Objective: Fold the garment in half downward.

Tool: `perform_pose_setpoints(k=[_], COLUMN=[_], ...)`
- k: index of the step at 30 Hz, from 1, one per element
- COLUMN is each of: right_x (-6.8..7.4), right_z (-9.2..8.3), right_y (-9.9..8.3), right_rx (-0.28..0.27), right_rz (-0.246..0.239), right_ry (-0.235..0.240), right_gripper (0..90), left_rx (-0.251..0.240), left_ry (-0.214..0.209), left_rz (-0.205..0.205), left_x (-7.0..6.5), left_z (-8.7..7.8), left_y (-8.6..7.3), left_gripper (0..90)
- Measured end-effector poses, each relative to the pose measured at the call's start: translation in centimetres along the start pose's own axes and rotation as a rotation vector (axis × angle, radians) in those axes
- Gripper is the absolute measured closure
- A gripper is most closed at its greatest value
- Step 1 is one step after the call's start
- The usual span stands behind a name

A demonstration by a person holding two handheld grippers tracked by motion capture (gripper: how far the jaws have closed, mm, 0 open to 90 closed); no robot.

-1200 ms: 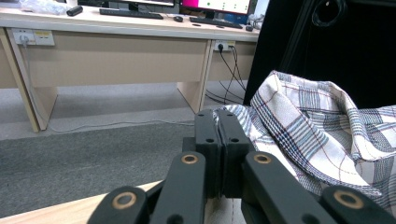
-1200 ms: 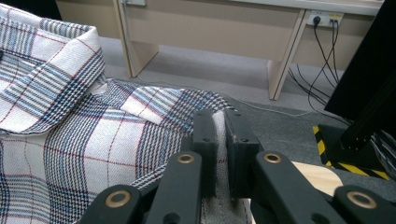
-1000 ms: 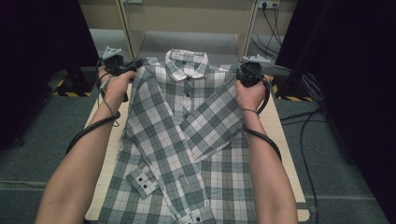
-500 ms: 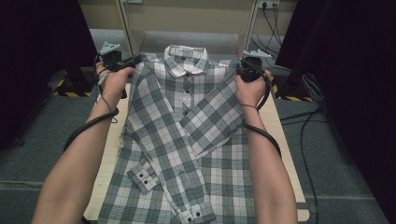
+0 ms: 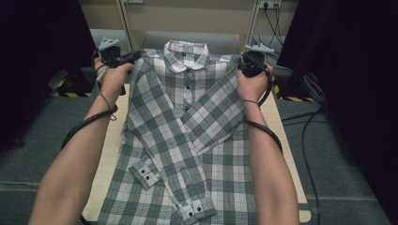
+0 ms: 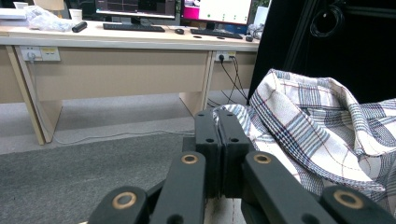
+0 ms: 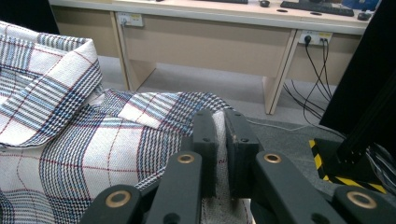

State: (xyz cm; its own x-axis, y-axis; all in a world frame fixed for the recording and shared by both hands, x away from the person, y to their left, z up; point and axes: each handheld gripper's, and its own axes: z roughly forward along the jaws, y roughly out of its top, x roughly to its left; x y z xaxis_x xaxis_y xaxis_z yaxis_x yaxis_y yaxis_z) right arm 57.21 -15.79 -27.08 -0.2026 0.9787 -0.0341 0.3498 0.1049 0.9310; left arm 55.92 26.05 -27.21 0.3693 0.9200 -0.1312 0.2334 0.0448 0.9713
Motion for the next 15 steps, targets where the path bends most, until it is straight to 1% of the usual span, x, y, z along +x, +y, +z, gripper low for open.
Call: perform_pose_setpoints(k=[3,15], right_x=[-0.1,-0.3], right_z=[-0.2,-0.6], right_y=[0.4,1.9], right_rx=[-0.006,-0.024], right_rz=[0.003,0.011], right_ry=[-0.002,-0.006], right_gripper=[84.6,84.6], left_rx=[0.0,-0.015], left_ry=[-0.002,-0.003], left_rz=[-0.012,0.008], left_x=[-0.1,-0.4], left_z=[0.0,-0.1], left_y=[0.2,1.8], left_gripper=[88.0,88.0])
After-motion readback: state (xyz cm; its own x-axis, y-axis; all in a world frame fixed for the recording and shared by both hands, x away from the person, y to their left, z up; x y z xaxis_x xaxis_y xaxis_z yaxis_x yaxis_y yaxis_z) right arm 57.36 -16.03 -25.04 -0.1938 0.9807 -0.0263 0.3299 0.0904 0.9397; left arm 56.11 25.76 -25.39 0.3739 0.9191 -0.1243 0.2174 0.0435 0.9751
